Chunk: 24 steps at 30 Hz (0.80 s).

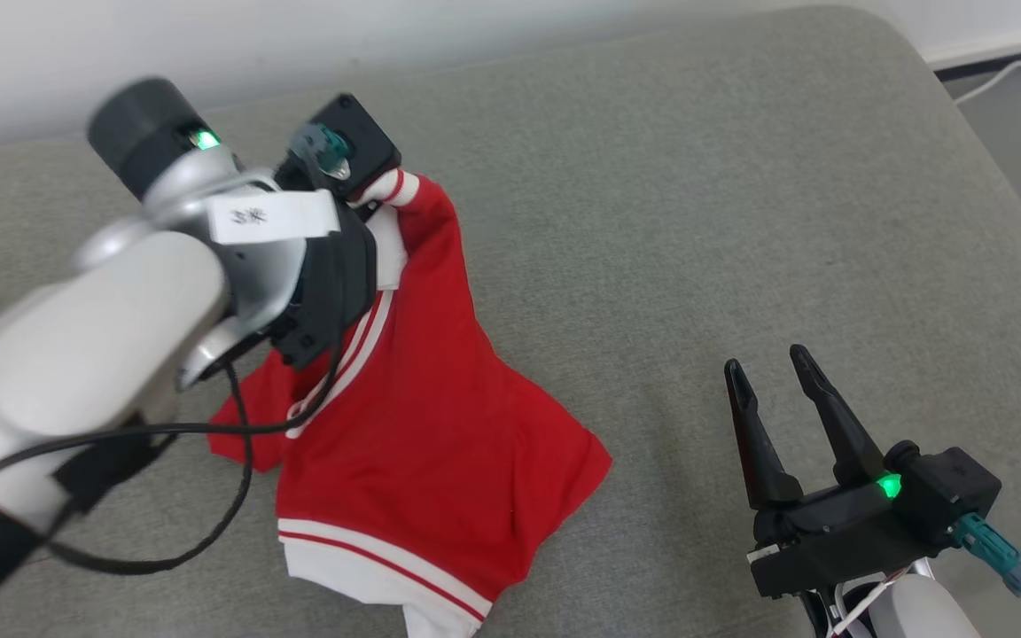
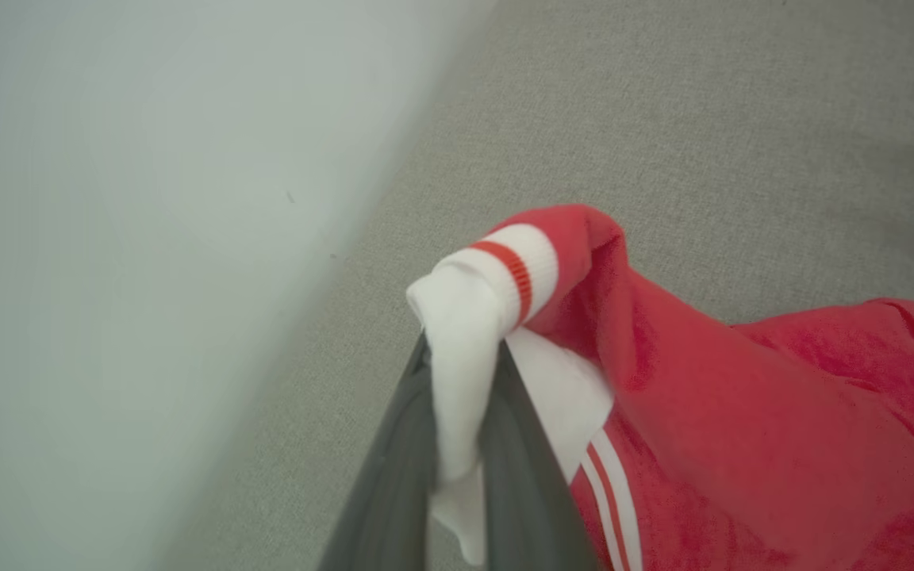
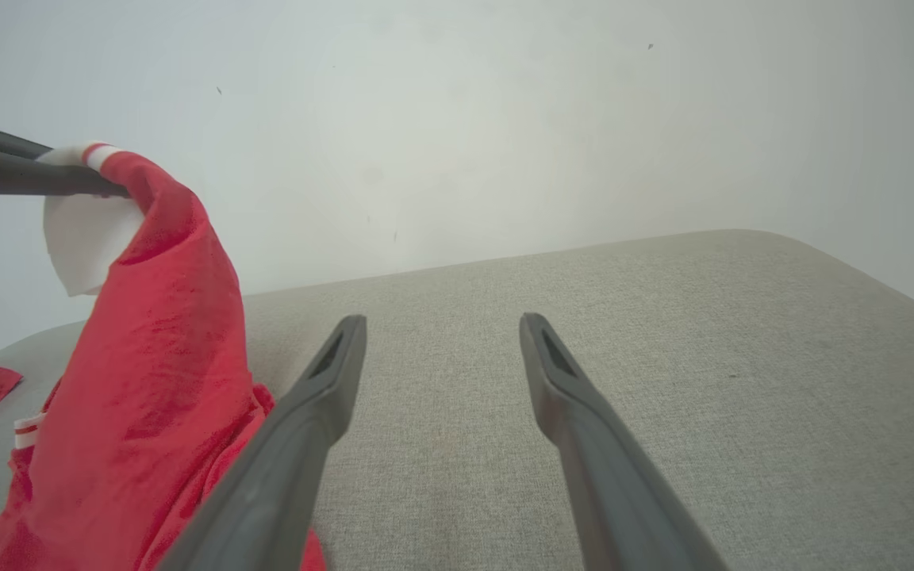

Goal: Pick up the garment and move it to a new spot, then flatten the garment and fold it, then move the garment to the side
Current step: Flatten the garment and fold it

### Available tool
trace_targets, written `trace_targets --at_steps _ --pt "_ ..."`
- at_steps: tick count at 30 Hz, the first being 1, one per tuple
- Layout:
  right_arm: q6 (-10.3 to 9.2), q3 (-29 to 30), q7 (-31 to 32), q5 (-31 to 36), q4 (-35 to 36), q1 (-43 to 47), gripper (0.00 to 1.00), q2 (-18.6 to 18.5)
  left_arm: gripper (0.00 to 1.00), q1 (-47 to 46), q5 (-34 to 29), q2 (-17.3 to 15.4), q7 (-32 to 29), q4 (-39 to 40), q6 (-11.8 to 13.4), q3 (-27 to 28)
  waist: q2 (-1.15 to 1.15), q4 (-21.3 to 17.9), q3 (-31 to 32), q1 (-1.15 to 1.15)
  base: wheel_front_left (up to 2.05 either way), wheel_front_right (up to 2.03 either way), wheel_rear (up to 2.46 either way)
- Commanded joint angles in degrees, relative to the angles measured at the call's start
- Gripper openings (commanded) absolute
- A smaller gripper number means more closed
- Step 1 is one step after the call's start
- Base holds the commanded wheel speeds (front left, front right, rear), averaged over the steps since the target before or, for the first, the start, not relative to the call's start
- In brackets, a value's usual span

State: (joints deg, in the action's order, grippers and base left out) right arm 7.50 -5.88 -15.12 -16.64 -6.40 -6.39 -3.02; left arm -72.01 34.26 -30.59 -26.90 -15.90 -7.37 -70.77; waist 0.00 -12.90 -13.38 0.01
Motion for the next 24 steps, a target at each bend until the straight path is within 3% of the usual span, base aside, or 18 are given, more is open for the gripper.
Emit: trace_targets --at_steps 1,3,4,5,6,11,16,18,24 --pt "-0.02 -0.2 -0.1 -0.6 -0.2 -1.2 1.0 -0.1 0.0 1.8 -0.2 3.5 4.1 -6.9 1.0 0.0 0.0 -2.1 -1.9 -0.01 0.0 0.0 0.0" --pt "-0.02 -0.5 -0.1 -0.6 -0.3 -1.5 1.0 -0.2 0.0 3.5 0.5 6.8 7.0 -13.1 1.5 0.2 0.0 -2.6 -2.1 -0.01 0.0 0.0 0.0" --pt "-0.02 -0.7 -0.1 -0.7 -0.4 -1.6 1.0 -0.2 0.27 3.9 0.9 8.4 8.7 -16.1 2.2 0.7 0.0 -2.9 -2.3 -0.01 0.0 0.0 0.0" --pt "-0.02 -0.7 -0.1 -0.8 -0.5 -1.8 1.0 -0.2 0.7 4.7 1.2 9.8 10.1 -18.8 2.6 0.9 0.0 -3.0 -2.3 -0.01 0.0 0.0 0.0" --pt "-0.02 -0.5 -0.1 -0.8 -0.5 -1.9 1.0 -0.3 1.0 5.1 0.9 11.2 11.8 -21.1 3.2 1.0 0.0 -3.0 -2.3 -0.01 0.0 0.0 0.0" --pt "-0.02 0.3 -0.1 -0.4 -0.4 -1.1 1.0 -0.6 1.0 8.7 3.1 17.3 22.5 -27.0 7.5 4.6 0.0 -1.6 -1.7 -0.01 0.0 0.0 0.0" --pt "-0.02 0.2 -0.1 0.0 -0.2 -0.3 1.0 -1.2 1.0 13.1 4.4 19.6 32.1 -25.4 11.2 7.2 0.0 1.3 -0.6 -0.01 0.0 0.0 0.0" --pt "-0.02 -0.1 -0.1 0.2 -0.2 -0.2 1.0 -1.3 1.0 14.2 5.0 19.3 33.9 -24.7 12.4 8.2 0.0 1.8 -0.3 -0.01 0.0 0.0 0.0" --pt "-0.02 -0.5 -0.1 0.6 0.4 0.0 1.0 -2.2 1.0 22.4 7.9 14.1 41.2 -15.3 21.2 16.2 0.0 5.2 1.2 -0.01 0.0 0.0 0.0"
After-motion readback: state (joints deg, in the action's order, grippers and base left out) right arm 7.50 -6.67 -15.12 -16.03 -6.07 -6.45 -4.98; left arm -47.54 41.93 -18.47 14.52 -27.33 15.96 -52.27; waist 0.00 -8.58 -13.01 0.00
